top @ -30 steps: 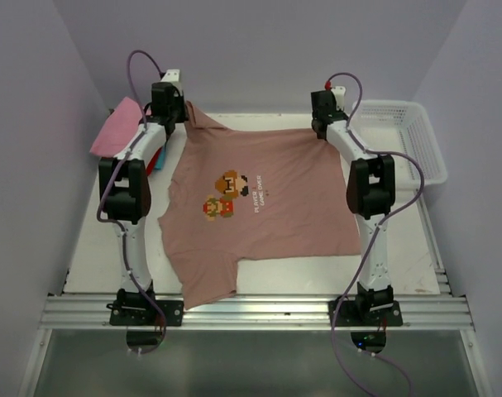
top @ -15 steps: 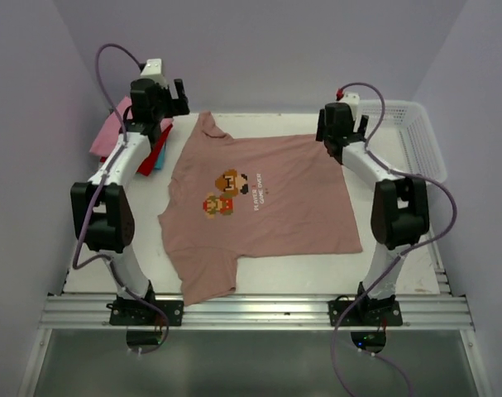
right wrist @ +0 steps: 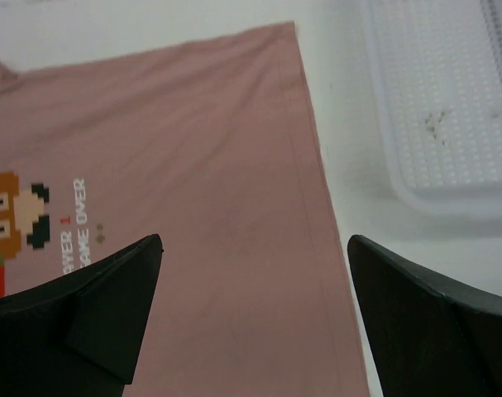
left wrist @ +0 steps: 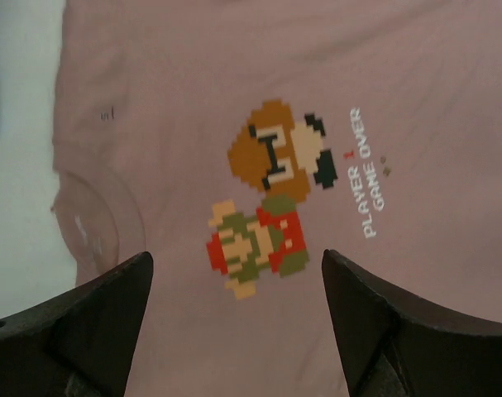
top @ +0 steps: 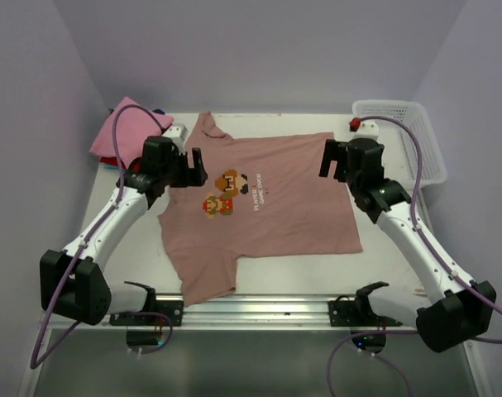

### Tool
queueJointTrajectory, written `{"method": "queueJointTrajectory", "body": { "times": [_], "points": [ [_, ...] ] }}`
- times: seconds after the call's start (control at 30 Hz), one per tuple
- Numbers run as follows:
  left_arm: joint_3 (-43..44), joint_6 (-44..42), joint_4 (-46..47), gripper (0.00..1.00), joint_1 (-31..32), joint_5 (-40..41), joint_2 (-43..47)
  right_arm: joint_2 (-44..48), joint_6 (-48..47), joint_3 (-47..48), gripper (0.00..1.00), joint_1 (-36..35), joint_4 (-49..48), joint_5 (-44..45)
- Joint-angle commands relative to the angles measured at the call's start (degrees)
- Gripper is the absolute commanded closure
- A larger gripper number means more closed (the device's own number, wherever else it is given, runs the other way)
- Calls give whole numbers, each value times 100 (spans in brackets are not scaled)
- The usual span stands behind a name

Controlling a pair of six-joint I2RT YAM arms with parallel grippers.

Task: Fold and stack the t-shirts
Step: Flatten the tshirt out

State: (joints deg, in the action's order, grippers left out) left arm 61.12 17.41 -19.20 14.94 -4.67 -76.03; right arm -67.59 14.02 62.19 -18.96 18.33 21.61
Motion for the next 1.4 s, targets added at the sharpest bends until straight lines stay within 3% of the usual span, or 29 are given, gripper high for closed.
{"method": "queueJointTrajectory", "body": {
  "times": [0.0,0.27,0.4,0.57,0.73,0.97,1.2,1.37],
  "points": [
    [-275,473,-1304,13,-26,-209,676,648,373,-330,1,-116,1382,-341],
    [-1128,1378,-2666,18,351,-913,2118,1591,1085,-752,1,-213,2543,-921],
    [-1777,2422,-2966,24,1139,-931,2522,1732,1112,-832,1,-231,2719,-1079],
    [-2429,3005,-3467,28,1898,-799,2777,1775,1155,-884,1,-231,2703,-1325],
    [-2017,3585,-4151,27,2847,147,2165,1855,1068,-998,1,-240,2527,-1484],
    [-2164,4717,-4179,28,3918,431,1601,1987,936,-1279,1,-240,2439,-1835],
    [-2025,5088,-4127,32,4131,835,898,2075,848,-1438,1,-231,2272,-2099],
    [-2499,5299,-3688,34,4131,687,800,2224,883,-1587,1,-240,2202,-2327]
  ]
}}
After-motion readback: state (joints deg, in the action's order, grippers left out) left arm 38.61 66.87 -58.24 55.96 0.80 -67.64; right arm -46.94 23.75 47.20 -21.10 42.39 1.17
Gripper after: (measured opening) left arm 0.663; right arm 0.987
